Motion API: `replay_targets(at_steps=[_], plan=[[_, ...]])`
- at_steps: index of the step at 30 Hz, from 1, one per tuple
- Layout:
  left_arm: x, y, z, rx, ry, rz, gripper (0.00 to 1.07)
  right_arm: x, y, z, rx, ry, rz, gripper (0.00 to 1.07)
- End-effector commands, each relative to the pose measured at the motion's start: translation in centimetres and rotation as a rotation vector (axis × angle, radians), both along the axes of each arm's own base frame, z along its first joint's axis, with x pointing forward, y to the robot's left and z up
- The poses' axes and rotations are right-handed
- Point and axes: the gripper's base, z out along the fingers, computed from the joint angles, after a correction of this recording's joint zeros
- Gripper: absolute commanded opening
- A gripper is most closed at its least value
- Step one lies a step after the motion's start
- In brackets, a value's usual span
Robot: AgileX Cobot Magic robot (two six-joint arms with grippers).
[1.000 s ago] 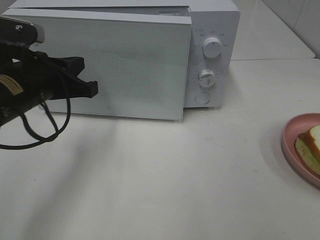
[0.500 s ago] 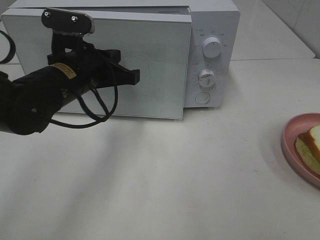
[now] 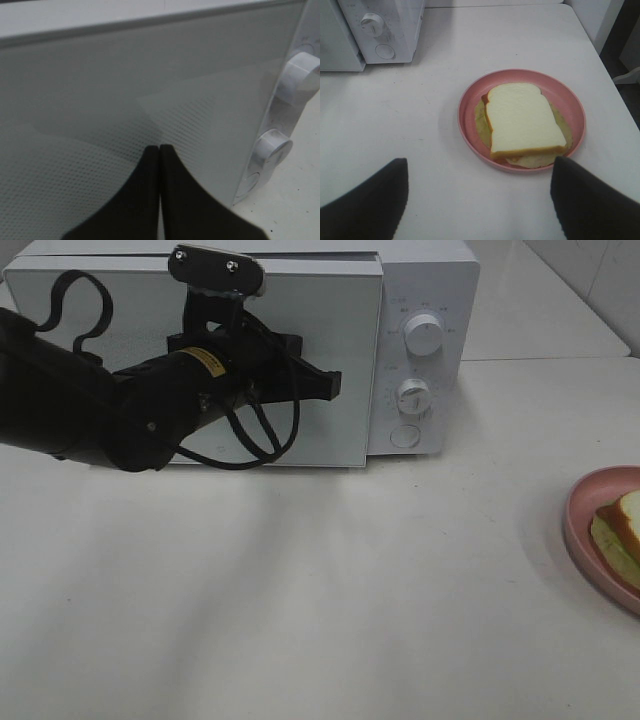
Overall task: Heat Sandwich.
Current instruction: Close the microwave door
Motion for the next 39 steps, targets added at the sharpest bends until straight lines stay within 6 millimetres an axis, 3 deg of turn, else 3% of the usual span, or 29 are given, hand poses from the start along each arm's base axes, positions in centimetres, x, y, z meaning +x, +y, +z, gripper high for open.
replay_targets(at_steps=[1,8,17,39], plan=[[1.3,-0.5,0.7,-0.042,-0.032,0.027,0.00,-0.3,0.1,0.0,0.001,-0.037,-0.003,0.75],[2.5,-1.3,0.8,-0.054,-0.044,0.046,0.00,-0.3,0.1,0.0,0.001,-0.037,-0.003,0.75],[4.9,-0.9,0.9,-0.061,-0.024,0.076,0.00,-0.3,0.1,0.0,0.001,-0.037,-0.003,0.75],[2.1,-2.0,2.5,-0.001,0.119,-0.028,0.00,-0.3,0.1,0.0,0.001,-0.037,-0.003,0.75]])
